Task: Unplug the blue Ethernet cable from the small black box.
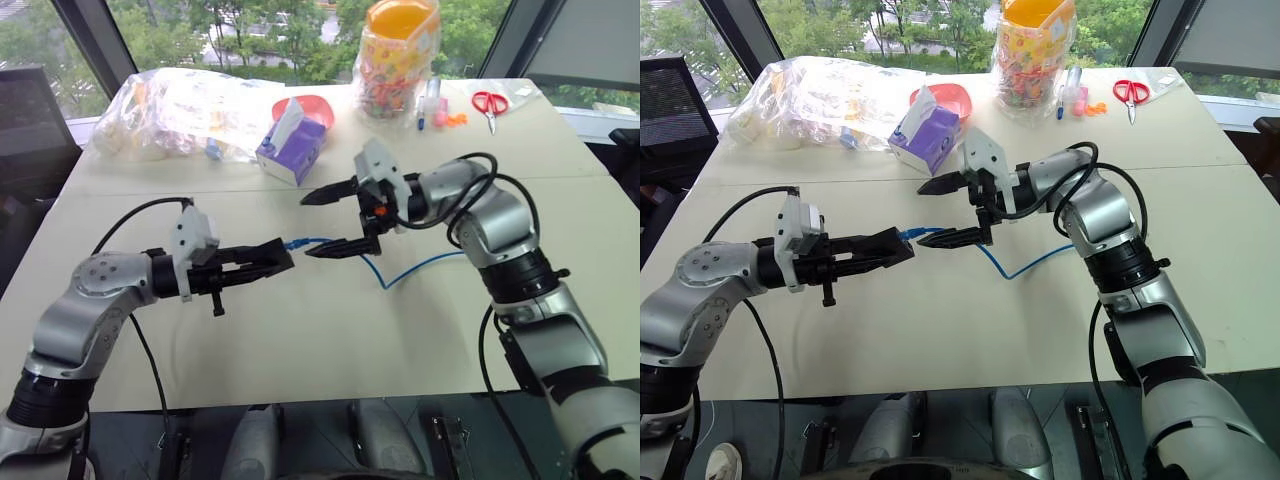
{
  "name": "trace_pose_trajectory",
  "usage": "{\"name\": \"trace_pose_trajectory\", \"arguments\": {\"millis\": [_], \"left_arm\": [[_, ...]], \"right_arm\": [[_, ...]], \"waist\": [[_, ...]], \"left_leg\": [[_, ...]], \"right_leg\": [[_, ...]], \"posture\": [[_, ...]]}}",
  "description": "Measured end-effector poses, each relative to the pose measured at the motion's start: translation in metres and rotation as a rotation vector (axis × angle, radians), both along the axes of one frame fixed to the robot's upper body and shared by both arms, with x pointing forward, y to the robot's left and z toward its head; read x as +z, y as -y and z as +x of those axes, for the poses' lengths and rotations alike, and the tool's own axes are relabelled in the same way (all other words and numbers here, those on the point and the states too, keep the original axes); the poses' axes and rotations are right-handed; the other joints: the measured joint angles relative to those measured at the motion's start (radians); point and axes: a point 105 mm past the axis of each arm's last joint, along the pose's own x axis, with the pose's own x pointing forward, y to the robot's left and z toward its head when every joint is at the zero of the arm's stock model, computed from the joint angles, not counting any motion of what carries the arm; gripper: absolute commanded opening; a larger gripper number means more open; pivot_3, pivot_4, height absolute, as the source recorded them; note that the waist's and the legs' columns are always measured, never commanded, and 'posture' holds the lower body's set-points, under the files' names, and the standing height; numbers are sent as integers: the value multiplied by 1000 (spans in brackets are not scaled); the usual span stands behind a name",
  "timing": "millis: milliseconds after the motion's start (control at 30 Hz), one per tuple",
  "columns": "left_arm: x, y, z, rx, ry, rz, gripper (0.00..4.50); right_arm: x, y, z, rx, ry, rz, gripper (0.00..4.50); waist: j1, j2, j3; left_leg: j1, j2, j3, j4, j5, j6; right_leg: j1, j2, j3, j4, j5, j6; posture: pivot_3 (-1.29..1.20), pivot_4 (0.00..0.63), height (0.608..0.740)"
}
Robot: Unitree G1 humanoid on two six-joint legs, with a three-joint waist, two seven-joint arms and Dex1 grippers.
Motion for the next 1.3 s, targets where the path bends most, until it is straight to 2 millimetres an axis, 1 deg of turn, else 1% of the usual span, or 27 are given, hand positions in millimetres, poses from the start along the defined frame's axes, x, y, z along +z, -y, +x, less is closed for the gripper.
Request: {"name": "trace_pose_trajectory", "arguments": {"millis": [233,467,533,600,633,667,733,800,833,1100,1167,1300], "left_arm": [[3,2,2,5,-1,-14,488],[2,3,2,4,-1,-18,488],[2,3,2,4,-1,-19,488],[2,3,2,4,-1,-19,488],[2,3,2,4,0,-19,488],[2,3,2,4,1,-19,488],[3,2,3,10,3,-19,488],[2,-1,5,23,0,-20,488],[2,-2,6,30,-1,-21,488],[1,-2,5,23,3,-12,488],[1,-2,5,15,24,1,488],[-1,-1,1,-39,116,81,488]], "right_arm": [[-10,-7,2,-31,3,18,4468],[-10,-8,2,-36,1,22,4468],[-10,-8,2,-35,0,21,3977],[-10,-8,2,-33,0,21,3190],[-10,-8,2,-32,0,20,2780],[-11,-8,2,-31,0,20,2225],[-11,-9,-1,-16,1,17,1344],[-10,-10,-4,1,4,14,259],[-10,-10,-6,10,6,10,51],[-12,-9,-7,17,5,2,51],[-12,-9,-9,24,8,-2,51],[-15,-8,-13,59,25,-32,51]], "waist": [[0,0,0],[0,0,0],[0,0,0],[0,0,0],[0,0,0],[0,0,0],[0,0,0],[0,0,0],[0,0,0],[0,0,0],[0,0,0],[1,0,0]], "left_leg": [[0,0,0,1,0,0],[0,0,0,1,0,0],[0,0,0,1,0,0],[0,0,0,1,0,0],[0,0,0,1,0,0],[0,0,0,1,0,0],[0,0,0,1,0,0],[0,0,0,1,0,0],[0,0,0,1,0,0],[0,0,0,1,0,0],[0,0,0,1,0,0],[0,0,0,1,0,0]], "right_leg": [[0,0,0,0,0,0],[1,0,0,0,0,0],[1,0,0,0,0,0],[1,0,0,0,0,0],[1,0,0,0,0,0],[1,0,0,0,0,0],[1,0,0,0,0,0],[1,0,0,0,0,0],[1,0,0,0,0,0],[1,0,0,0,0,0],[1,0,0,0,0,0],[1,0,0,0,0,0]], "posture": [[0,150,740],[0,150,740],[0,150,740],[0,150,740],[0,150,740],[0,150,740],[0,150,740],[0,150,740],[0,150,740],[0,150,740],[0,150,740],[0,150,740]]}}
